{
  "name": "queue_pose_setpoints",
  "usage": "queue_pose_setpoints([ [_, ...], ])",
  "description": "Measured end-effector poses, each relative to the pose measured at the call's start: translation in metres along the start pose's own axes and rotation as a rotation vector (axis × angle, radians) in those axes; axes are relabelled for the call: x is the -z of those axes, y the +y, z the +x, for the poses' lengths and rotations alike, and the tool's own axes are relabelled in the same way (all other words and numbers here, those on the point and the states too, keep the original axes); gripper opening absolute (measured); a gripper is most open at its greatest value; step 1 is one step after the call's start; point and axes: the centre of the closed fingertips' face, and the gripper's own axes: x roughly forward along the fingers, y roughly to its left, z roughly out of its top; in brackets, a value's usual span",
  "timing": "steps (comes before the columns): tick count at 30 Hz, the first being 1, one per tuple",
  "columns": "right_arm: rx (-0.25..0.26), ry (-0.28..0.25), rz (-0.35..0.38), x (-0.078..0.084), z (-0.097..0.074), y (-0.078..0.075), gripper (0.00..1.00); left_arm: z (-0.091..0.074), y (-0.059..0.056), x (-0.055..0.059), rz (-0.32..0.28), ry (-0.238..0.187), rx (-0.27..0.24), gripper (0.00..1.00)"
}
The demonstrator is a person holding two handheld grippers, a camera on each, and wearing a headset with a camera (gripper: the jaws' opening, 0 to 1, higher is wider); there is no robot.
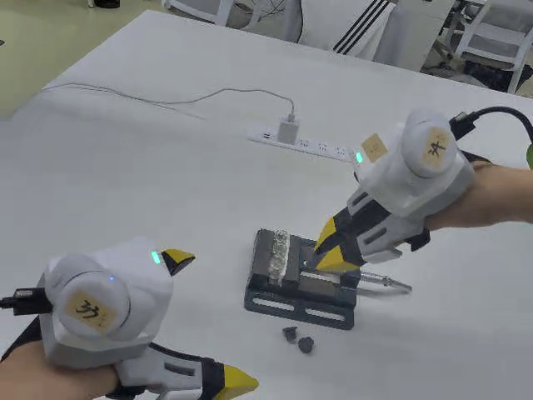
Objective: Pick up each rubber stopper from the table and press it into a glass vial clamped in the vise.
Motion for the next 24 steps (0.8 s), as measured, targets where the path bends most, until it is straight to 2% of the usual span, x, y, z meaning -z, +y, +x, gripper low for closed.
queue_pose_setpoints([
  [4, -0.008, 0.020, -0.041, -0.006, 0.003, -0.018, 0.05, 0.001, -0.002, 0.003, 0.005, 0.010, 0.011, 0.98],
  [11, -0.014, 0.087, -0.119, -0.002, 0.010, -0.039, 0.05, 0.006, -0.004, 0.006, -0.016, 0.003, 0.015, 0.97],
  [18, -0.024, 0.181, -0.149, 0.012, 0.021, -0.059, 0.05, 0.010, -0.005, 0.008, -0.026, 0.000, 0.015, 0.97],
  [20, -0.031, 0.194, -0.156, 0.010, 0.024, -0.059, 0.05, 0.010, -0.004, 0.009, -0.029, 0.000, 0.014, 0.97],
  [24, -0.044, 0.212, -0.133, 0.009, 0.032, -0.068, 0.05, 0.011, -0.002, 0.010, -0.034, 0.001, 0.011, 0.97],
])
